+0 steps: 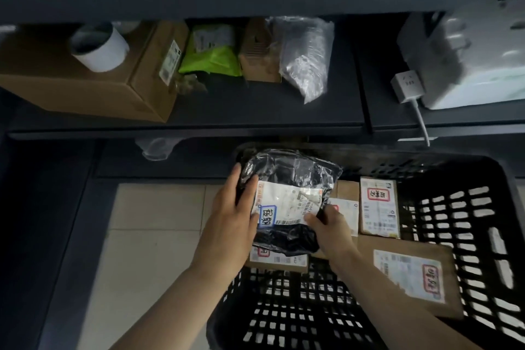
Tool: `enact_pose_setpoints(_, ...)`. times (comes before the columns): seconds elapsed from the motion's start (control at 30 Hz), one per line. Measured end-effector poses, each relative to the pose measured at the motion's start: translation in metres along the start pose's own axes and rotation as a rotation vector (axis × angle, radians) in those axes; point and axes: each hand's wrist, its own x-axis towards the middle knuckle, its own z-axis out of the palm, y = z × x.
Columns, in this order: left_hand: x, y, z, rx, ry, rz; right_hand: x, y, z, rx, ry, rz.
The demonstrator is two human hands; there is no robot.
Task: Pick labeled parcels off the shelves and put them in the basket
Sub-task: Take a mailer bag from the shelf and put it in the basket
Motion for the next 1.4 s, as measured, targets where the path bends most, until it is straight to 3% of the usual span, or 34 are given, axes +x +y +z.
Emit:
enact_pose_setpoints(0.5, -0.011, 0.003, 0.01, 0.063, -0.358, -0.024, -0.019, 0.04, -0.018, -0.226, 0.013, 0.015)
enact_pose_setpoints(0.7, -0.015, 0.006, 0.007, 0.034, -0.331, -0.044, -0.027, 0.03, -0.02, -0.225, 0.058, -0.041)
enact_pose_setpoints(0.8, -0.008, 0.008, -0.012, -0.188, -0.207, -0.069, -0.03, 0.015, -0.029, -0.21, 0.022, -0.101)
enact_pose_setpoints(0.87, 0.0, 0.007, -0.027, -0.433, -0.134, -0.178, -0.035, 0.002, -0.039, -0.206, -0.031, -0.177)
enact_pose_setpoints(1.0, 0.015, 0.001, -0.054, -0.998, -0.201, -0.442, -0.041, -0.026, -0.046, -0.097, -0.052, -0.323)
enact_pose_setpoints(1.2, 0.013, -0.03, -0.075, -1.199, 0.193, -0.5, -0.031, -0.044, -0.029, 0.108, 0.111, -0.434)
enact_pose_setpoints(1.3, 0.003, -0.059, -0.083, -1.348, 0.363, -0.592, -0.029, -0.034, -0.013, -0.144, 0.133, -0.437)
enact_pose_setpoints(1.4, -0.008, -0.085, -0.083, -1.44, 0.454, -0.662, -0.028, -0.015, 0.008, -0.521, -0.036, -0.451)
